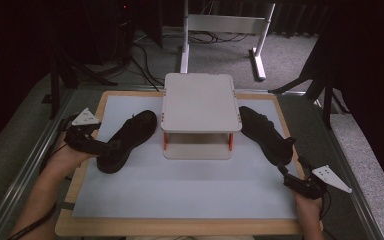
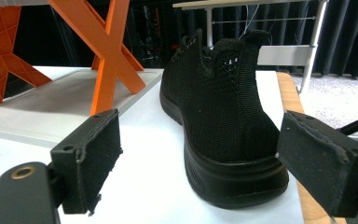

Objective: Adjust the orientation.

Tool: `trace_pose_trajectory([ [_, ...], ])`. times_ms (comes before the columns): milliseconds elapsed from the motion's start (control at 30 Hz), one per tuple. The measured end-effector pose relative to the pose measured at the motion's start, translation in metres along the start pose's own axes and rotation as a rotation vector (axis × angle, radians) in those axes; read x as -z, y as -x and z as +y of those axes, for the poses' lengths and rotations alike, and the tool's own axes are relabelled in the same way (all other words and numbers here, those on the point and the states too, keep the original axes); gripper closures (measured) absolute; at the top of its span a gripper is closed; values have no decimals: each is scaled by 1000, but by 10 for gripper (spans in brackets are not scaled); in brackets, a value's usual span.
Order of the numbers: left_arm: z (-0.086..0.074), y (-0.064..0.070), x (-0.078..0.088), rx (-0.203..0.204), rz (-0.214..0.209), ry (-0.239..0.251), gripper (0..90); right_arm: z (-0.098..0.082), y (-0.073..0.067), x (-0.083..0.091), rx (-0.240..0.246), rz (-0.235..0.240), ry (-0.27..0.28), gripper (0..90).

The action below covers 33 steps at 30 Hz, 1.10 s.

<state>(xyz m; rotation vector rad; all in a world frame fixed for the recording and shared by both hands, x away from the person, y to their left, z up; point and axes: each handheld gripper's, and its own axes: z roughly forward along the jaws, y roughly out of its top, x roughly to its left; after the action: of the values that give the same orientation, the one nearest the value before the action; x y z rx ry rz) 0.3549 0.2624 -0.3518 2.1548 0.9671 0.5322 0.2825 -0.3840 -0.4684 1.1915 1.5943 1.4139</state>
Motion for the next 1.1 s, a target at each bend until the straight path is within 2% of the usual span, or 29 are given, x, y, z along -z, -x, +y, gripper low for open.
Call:
trace_pose_trajectory([
  [100, 13, 0, -5, -33, -6, -57, 38, 0, 0, 0, 3, 4, -2, 131],
  [233, 26, -2, -12, -47, -30, -113, 46, 0, 0, 0, 0, 6, -4, 132],
  [333, 34, -2, -20, -68, -22, -160, 57, 0, 0, -1, 1, 8, -7, 132],
  [400, 34, -2, -20, -68, -22, -160, 57, 0, 0, -1, 1, 9, -8, 132],
  [433, 41, -3, -32, -78, -18, -224, 59, 0, 0, 0, 2, 10, -6, 132],
  [567, 45, -3, -41, -83, -21, -263, 96, 0, 0, 0, 1, 12, -5, 132],
  [600, 47, -4, -48, -89, -5, -288, 104, 0, 0, -1, 2, 11, -7, 132],
  [633, 47, -4, -52, -79, -14, -301, 144, 0, 0, -1, 1, 14, -7, 133],
  [700, 46, -6, -58, -76, 11, -327, 176, 0, 0, -1, 4, 12, -10, 134],
  [767, 45, -7, -60, -65, 12, -340, 226, 0, 0, -1, 5, 14, -11, 135],
  [800, 45, -10, -65, -49, 29, -359, 243, 0, 0, -1, 6, 14, -11, 135],
  [833, 45, -11, -67, -43, 28, -372, 269, 0, 0, -1, 5, 15, -13, 135],
  [867, 44, -13, -69, -28, 39, -386, 269, 0, 0, -1, 6, 14, -14, 135],
  [933, 44, -17, -73, -3, 26, -411, 270, 0, 0, -1, 7, 14, -14, 135],
  [1000, 44, -17, -73, -3, 26, -411, 270, 0, 0, -1, 7, 13, -15, 135],
  [1033, 43, -21, -78, 16, 37, -428, 315, 0, 0, -1, 9, 15, -16, 135],
  [1100, 43, -22, -81, 26, 51, -427, 326, 0, -1, -1, 9, 16, -18, 135],
])
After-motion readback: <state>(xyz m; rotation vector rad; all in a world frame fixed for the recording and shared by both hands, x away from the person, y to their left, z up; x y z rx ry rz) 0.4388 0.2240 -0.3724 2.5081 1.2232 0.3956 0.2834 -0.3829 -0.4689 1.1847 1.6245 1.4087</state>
